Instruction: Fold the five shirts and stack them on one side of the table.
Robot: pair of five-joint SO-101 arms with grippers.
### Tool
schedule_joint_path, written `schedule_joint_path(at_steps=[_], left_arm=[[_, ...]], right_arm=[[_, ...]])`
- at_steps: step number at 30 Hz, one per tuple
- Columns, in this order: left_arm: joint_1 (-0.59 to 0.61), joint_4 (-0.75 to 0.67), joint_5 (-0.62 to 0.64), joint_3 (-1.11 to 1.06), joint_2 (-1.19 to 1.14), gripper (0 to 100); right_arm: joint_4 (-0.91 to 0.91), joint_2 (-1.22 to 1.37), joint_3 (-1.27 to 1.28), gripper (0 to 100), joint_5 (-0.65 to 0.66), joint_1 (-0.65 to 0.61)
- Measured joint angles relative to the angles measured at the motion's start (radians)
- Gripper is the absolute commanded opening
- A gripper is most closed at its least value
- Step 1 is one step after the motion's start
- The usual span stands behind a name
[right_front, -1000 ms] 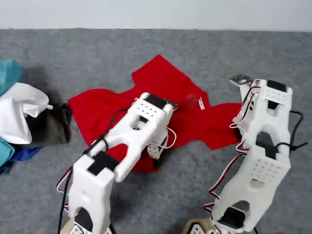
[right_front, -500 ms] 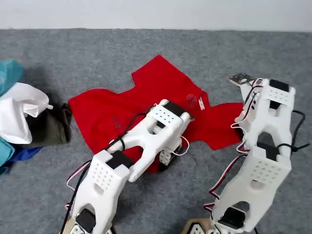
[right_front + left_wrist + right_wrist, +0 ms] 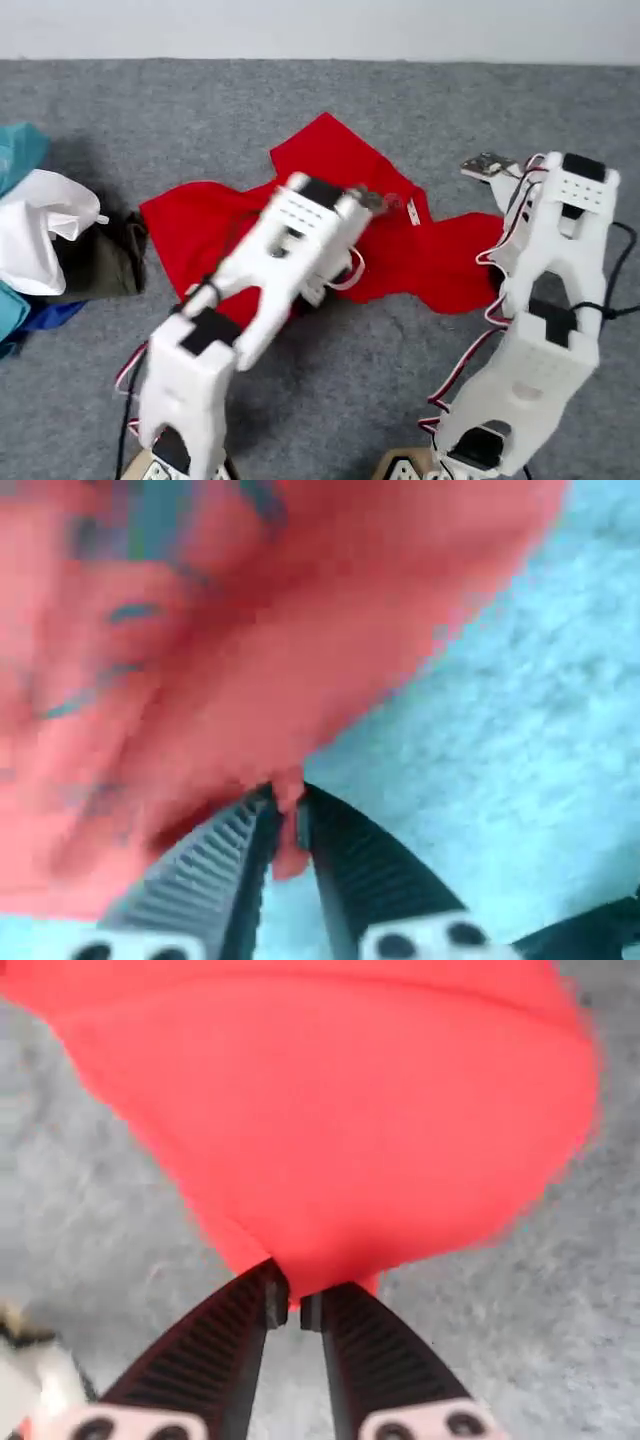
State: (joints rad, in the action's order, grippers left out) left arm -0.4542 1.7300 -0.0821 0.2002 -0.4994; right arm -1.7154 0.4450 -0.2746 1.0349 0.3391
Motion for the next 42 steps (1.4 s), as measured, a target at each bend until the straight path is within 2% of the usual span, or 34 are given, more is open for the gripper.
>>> schedule_joint_path(at_steps=[4,12,16,21,27,29,35,42], left_arm=[[0.069,0.0,-0.15,-0.098,0.164,1],[0.091,0.0,-0.405,-0.588,0.486,1],[0.091,0.0,-0.471,-0.747,0.624,1],[0.091,0.0,-0.493,-0.842,0.744,1],[0.091,0.0,-0.493,-0.821,0.864,1],[0.106,0.0,-0.493,-0.77,0.911,1],[0.212,0.0,-0.493,-0.551,1.065,1],[0.325,0.0,-0.493,-0.462,1.123,1]], right_arm=[[-0.038,-0.078,0.014,0.9,0.094,0.005],[-0.04,-0.176,0.216,0.9,0.292,0.13],[-0.04,-0.236,0.344,0.9,0.396,0.199],[-0.04,-0.344,0.489,2.8,0.434,0.232],[-0.04,-0.532,0.608,27.7,0.434,0.232],[-0.04,-0.612,0.618,32.4,0.434,0.232],[-0.041,-0.829,0.621,32.9,0.428,0.219],[-0.041,-0.87,0.624,32.9,0.384,0.084]])
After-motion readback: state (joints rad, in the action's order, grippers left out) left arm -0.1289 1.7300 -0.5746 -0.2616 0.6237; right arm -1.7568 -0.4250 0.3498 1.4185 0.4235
